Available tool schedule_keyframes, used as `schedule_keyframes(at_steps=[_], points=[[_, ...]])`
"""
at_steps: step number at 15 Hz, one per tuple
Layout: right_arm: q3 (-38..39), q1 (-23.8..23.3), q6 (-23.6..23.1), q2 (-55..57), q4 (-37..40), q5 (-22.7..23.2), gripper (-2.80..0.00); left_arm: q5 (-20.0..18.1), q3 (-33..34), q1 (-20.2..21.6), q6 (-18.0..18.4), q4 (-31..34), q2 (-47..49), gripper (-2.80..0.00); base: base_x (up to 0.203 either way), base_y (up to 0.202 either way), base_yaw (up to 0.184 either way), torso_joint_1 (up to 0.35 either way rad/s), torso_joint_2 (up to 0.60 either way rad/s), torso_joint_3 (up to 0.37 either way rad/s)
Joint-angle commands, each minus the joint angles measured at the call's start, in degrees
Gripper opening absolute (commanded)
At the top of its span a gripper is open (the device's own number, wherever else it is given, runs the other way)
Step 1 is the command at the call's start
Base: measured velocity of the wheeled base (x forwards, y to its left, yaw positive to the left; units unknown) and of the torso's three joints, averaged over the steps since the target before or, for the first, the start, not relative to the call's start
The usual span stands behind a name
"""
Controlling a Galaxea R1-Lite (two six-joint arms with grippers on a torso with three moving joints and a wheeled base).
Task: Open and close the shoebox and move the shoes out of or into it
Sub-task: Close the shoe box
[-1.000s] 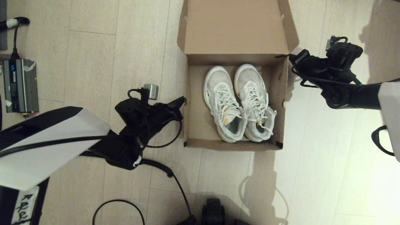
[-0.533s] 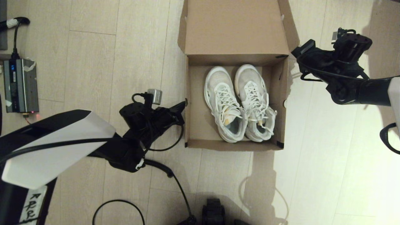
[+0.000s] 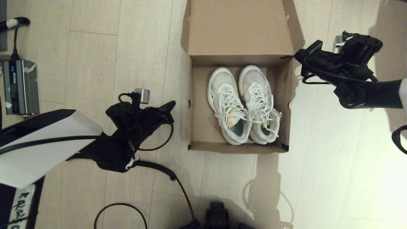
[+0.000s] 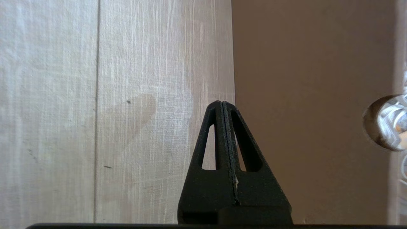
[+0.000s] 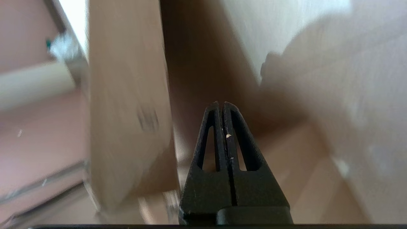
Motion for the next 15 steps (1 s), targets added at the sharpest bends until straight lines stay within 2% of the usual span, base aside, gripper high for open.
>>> schedule_keyframes(at_steps=[1,8,12,14,15], points=[[4.1,0.0,0.5,-1.5,-1.5,1.3,-2.8,-0.1,0.1,1.1,-0.1,-0.5,-1.1,-2.8,0.0,0.0,0.0,0.0,0.0,0.0],[28.3,-0.1,0.8,-9.2,-11.7,10.7,-2.8,-0.5,-3.9,3.6,-0.2,1.5,-1.0,-2.8,0.0,0.0,0.0,0.0,0.0,0.0],[44.6,-0.2,0.4,-15.8,-20.8,14.3,-2.8,-0.5,-3.5,3.1,-0.2,1.4,-0.8,-2.8,0.0,0.0,0.0,0.0,0.0,0.0],[46.9,-3.4,-3.0,-17.2,-22.9,14.6,-2.8,-0.4,-2.8,1.9,-0.2,1.2,-0.6,-2.8,0.0,0.0,0.0,0.0,0.0,0.0],[47.2,-5.4,-6.8,-17.3,-23.0,14.5,-2.8,-0.2,-2.3,0.6,-0.2,1.1,-0.6,-2.8,0.0,0.0,0.0,0.0,0.0,0.0]])
